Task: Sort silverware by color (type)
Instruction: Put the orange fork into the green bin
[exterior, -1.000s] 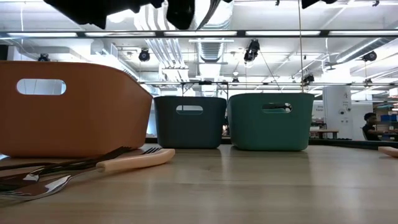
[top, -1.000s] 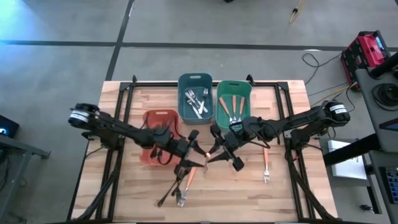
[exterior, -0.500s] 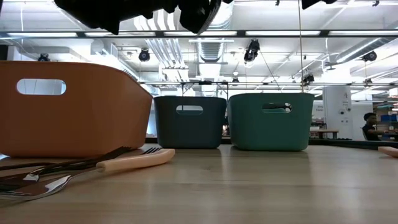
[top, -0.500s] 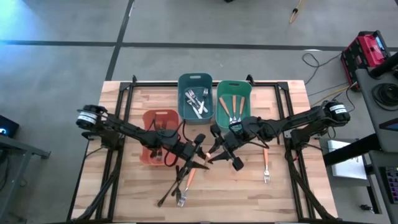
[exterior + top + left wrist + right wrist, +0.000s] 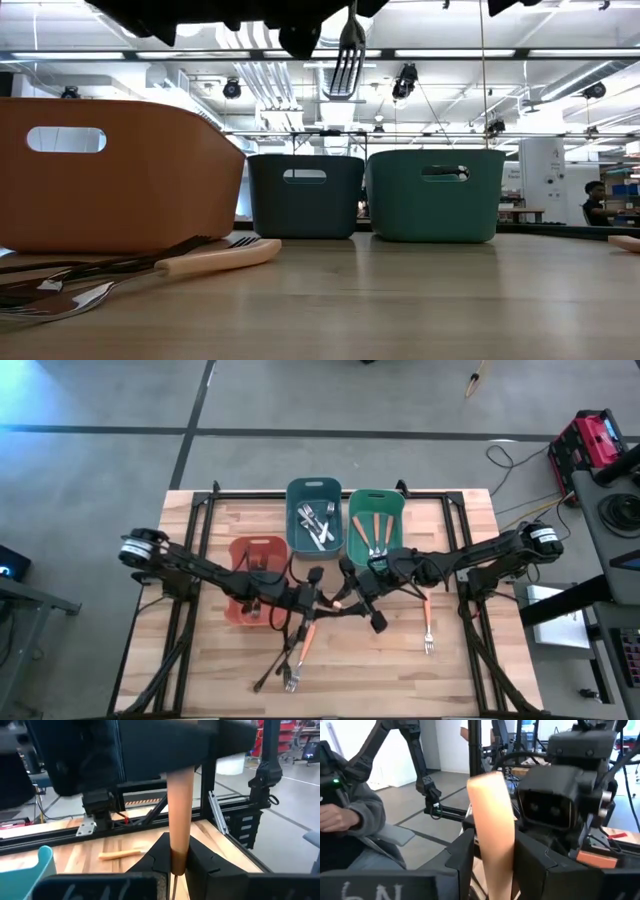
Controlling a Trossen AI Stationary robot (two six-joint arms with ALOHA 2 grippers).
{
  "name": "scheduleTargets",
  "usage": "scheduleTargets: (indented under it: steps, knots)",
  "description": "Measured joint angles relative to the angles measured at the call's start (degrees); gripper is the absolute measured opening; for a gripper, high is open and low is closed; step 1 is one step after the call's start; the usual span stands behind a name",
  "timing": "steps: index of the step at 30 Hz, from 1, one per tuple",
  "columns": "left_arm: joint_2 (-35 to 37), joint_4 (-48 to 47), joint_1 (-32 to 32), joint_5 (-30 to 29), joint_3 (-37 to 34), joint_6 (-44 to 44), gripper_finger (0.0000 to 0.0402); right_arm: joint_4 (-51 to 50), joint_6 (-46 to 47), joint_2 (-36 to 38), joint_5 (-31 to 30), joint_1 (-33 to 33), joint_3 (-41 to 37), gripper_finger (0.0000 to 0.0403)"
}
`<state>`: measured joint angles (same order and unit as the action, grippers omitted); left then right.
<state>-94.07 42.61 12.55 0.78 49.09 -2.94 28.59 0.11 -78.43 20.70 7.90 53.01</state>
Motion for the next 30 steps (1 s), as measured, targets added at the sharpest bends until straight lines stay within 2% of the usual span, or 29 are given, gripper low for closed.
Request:
scheduleTargets:
  steps: [3,9,12,15,20,26,30]
  knots:
    - [0.8,0.0,0.1,-2.8,0.0,-0.3,0.0012,-0.1,0.0,0.0,-2.2,0.0,0.0,0.0125]
    - [3.0,-3.7,1.1,-19.2,0.0,-3.0,0.0012,-0.5,0.8,0.6,-16.1,0.0,0.0,0.0165]
    - [3.5,-3.9,2.2,-27.0,0.0,-4.7,0.0012,-1.4,0.4,0.7,-21.2,-0.1,0.0,0.0178]
    - [3.7,-4.1,2.9,-30.6,0.0,-6.1,0.0012,-1.2,-0.5,0.7,-23.7,0.0,0.0,0.0180]
    - [3.8,-4.1,3.0,-31.9,0.0,-6.2,0.0012,-1.2,-1.0,0.7,-27.4,0.0,0.0,0.0144]
    - [3.8,-4.1,2.9,-32.2,0.0,-5.4,0.0015,-0.9,-2.5,0.7,-28.1,0.1,0.0,0.0036]
    - [3.8,-5.2,3.0,-31.8,0.0,-4.9,0.0065,-0.9,-1.1,0.7,-28.3,0.0,0.0,0.0032]
